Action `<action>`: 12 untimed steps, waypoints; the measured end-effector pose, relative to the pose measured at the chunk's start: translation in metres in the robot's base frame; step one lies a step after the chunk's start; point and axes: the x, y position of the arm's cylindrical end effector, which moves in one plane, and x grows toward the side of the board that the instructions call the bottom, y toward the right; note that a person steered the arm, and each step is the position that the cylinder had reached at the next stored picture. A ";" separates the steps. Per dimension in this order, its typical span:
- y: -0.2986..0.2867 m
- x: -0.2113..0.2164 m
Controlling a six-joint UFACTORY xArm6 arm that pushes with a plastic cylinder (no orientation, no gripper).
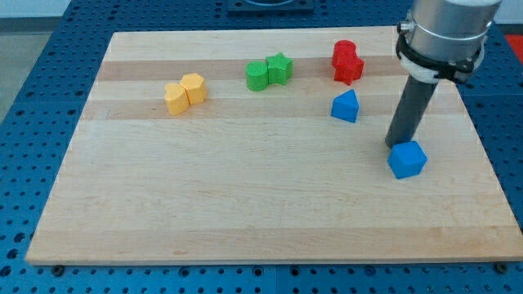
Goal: Move the blue triangle towards the top right
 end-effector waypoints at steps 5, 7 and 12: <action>-0.001 0.067; -0.072 0.029; -0.107 -0.118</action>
